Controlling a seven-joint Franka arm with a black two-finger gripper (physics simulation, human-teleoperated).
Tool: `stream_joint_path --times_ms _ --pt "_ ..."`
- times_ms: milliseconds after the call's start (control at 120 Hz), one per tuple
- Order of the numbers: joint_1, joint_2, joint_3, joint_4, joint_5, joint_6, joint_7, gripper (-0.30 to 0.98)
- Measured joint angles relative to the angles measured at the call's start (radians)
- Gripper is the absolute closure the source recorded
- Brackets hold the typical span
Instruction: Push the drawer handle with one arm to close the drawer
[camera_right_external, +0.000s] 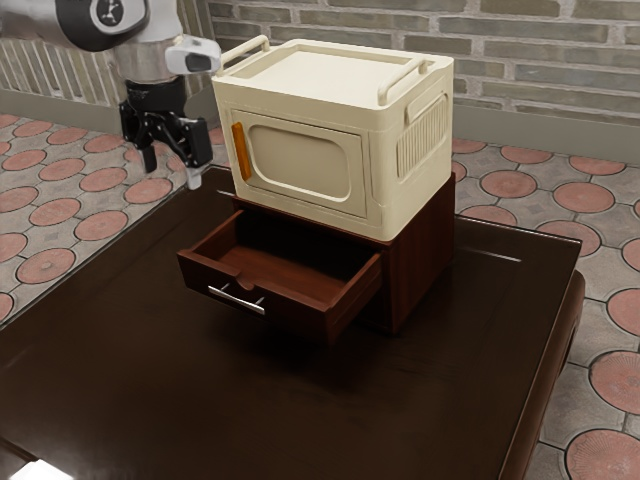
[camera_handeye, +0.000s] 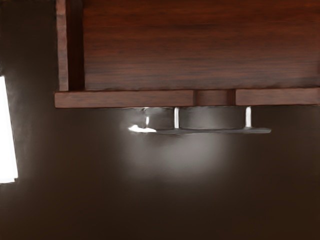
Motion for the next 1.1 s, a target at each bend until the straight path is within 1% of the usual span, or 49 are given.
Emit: stream_joint_path --times_ms 117,142,167,217,283,367,475,633,800,867,1008,1100 --pt "0.002 -0.010 0.001 -0.029 0.002 0.067 0.016 0.00" --pt "0.003 -0.037 0.001 -0.059 0.002 0.076 0.017 0.00" --pt "0.002 -0.088 0.000 -0.120 0.002 0.082 0.014 0.01" --pt "0.003 -0.183 -0.002 -0.249 0.001 0.093 0.002 0.12" --pt "0.003 -0.240 -0.006 -0.382 0.000 0.120 -0.026 0.31" --pt "0.003 -0.254 -0.007 -0.542 0.000 0.211 -0.060 0.50" --pt "0.002 -0.239 -0.008 -0.632 -0.002 0.314 -0.097 0.64" --pt "0.001 -0.127 -0.008 -0.656 -0.005 0.437 -0.131 0.73" --pt "-0.001 -0.043 -0.009 -0.646 -0.007 0.565 -0.126 0.76" --pt "-0.001 -0.012 -0.012 -0.619 -0.008 0.603 -0.120 0.77" --pt "-0.009 0.059 -0.025 -0.551 -0.053 0.653 -0.108 0.78" --pt "-0.021 0.084 -0.024 -0.518 -0.067 0.670 -0.102 0.78"
